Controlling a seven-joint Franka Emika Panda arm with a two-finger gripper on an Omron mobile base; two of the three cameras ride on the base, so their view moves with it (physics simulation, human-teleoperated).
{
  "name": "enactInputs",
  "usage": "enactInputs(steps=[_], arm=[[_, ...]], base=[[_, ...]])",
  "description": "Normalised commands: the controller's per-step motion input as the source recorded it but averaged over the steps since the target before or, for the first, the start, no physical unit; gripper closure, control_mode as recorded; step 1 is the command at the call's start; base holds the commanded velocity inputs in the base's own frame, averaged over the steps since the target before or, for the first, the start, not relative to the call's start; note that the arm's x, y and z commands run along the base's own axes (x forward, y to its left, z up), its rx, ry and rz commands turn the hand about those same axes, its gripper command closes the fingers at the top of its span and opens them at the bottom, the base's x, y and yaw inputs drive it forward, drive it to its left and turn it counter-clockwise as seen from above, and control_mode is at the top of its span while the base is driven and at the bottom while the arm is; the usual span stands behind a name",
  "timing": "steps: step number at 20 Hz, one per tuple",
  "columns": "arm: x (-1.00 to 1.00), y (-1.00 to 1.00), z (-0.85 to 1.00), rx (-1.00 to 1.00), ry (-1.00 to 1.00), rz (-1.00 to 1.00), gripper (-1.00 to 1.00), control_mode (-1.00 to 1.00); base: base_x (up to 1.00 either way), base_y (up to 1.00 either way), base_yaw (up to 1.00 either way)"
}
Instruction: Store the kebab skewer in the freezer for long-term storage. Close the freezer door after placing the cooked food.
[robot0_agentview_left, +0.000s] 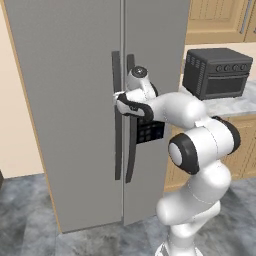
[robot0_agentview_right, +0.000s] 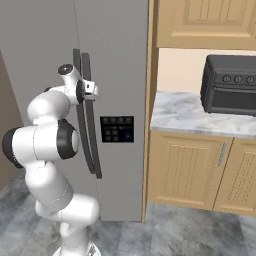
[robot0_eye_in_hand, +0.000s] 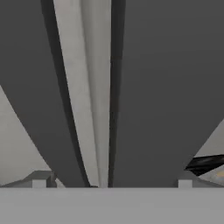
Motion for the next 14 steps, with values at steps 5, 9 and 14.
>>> enactInputs(steps=[5,9,14], arm=[[-0.14,0.00,0.22,0.00,0.02,-0.27,-1.00,-1.00],[-0.21,-0.36,0.00,0.07,-0.07,-0.15,-1.00,-1.00],[-0.05,-0.41,0.20,0.24,-0.06,0.02,-1.00,-1.00]], base=[[0.00,0.00,0.00],[0.00,0.00,0.00],[0.00,0.00,0.00]])
